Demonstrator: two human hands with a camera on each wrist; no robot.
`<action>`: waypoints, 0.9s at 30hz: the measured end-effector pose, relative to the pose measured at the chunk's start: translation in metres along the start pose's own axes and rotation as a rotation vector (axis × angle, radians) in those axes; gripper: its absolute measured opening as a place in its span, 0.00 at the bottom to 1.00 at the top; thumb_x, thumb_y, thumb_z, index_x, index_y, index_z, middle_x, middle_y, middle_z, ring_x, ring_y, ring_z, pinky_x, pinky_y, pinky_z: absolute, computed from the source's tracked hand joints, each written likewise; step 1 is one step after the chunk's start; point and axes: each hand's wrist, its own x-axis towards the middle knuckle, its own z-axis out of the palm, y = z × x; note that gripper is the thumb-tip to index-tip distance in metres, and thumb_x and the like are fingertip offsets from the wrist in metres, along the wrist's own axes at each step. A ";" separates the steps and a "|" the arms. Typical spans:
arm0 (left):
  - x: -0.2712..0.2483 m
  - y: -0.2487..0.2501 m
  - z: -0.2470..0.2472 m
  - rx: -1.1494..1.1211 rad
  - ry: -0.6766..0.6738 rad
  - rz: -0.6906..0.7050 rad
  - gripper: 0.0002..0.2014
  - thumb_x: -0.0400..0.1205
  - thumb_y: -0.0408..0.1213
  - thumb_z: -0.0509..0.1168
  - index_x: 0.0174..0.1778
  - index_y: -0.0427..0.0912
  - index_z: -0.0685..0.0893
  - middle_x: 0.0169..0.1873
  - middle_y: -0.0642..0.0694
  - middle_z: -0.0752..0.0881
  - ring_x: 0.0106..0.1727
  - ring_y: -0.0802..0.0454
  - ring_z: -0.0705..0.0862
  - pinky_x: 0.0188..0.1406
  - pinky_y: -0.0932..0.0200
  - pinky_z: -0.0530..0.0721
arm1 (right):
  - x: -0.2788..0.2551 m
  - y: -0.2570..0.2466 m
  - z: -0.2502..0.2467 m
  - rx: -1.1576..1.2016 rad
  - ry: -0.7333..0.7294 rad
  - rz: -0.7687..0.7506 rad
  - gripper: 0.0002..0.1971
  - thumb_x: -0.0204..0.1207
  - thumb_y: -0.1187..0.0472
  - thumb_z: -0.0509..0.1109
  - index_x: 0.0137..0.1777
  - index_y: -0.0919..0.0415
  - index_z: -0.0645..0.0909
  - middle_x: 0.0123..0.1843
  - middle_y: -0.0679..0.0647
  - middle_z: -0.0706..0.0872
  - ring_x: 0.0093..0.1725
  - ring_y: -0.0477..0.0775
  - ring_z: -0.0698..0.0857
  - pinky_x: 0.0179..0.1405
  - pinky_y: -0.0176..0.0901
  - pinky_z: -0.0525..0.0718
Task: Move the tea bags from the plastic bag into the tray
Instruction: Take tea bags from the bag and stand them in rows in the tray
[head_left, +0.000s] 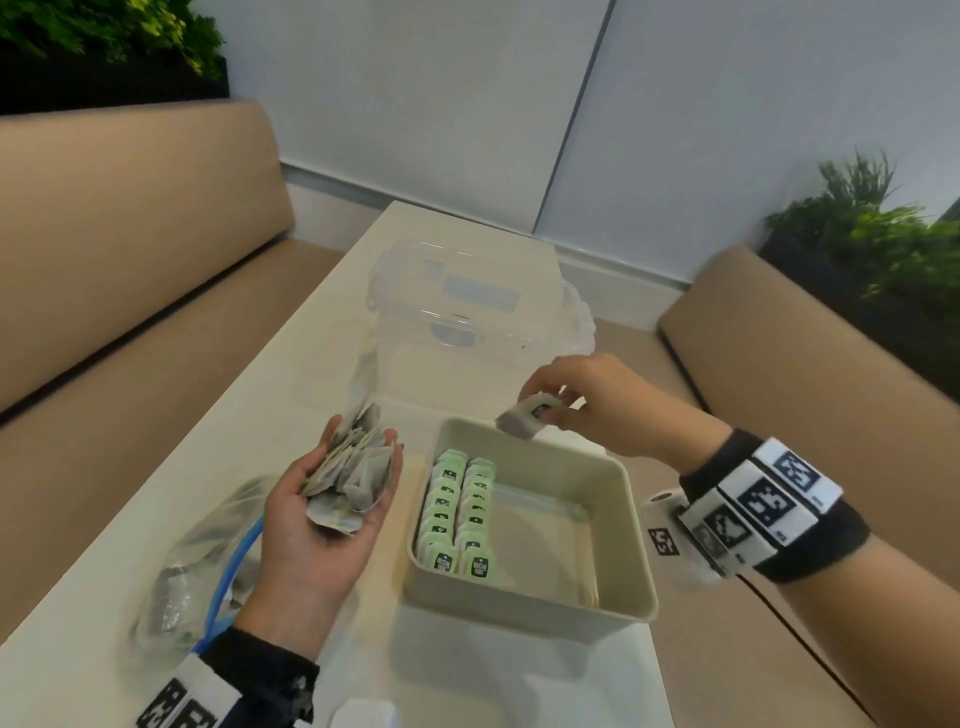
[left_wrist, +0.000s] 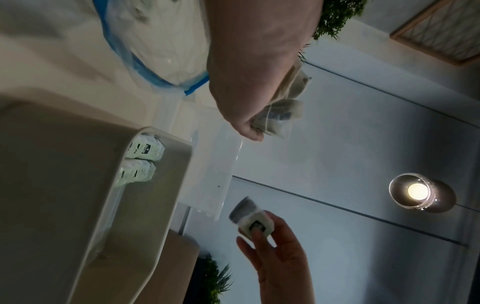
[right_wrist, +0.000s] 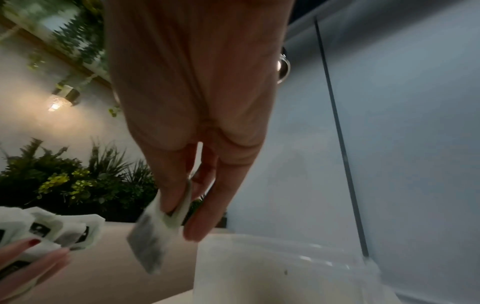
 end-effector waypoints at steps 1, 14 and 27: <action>0.000 0.002 -0.001 0.007 0.009 0.010 0.31 0.50 0.28 0.74 0.54 0.42 0.88 0.58 0.35 0.87 0.56 0.33 0.87 0.41 0.41 0.89 | 0.001 0.002 0.002 0.088 -0.034 0.049 0.12 0.75 0.67 0.70 0.56 0.53 0.82 0.44 0.48 0.83 0.38 0.48 0.83 0.46 0.41 0.84; -0.005 0.015 0.004 0.053 0.018 0.080 0.38 0.52 0.31 0.73 0.63 0.45 0.85 0.59 0.39 0.88 0.56 0.38 0.88 0.49 0.45 0.88 | 0.009 0.050 0.053 0.198 -0.324 0.292 0.12 0.74 0.72 0.69 0.48 0.56 0.89 0.39 0.45 0.85 0.37 0.39 0.82 0.37 0.20 0.76; -0.007 0.011 0.004 0.077 0.051 0.058 0.37 0.52 0.32 0.73 0.62 0.46 0.85 0.57 0.38 0.88 0.55 0.37 0.88 0.46 0.46 0.89 | 0.044 0.063 0.108 -0.063 -0.667 0.343 0.21 0.78 0.72 0.60 0.66 0.58 0.82 0.65 0.56 0.85 0.63 0.54 0.82 0.67 0.43 0.76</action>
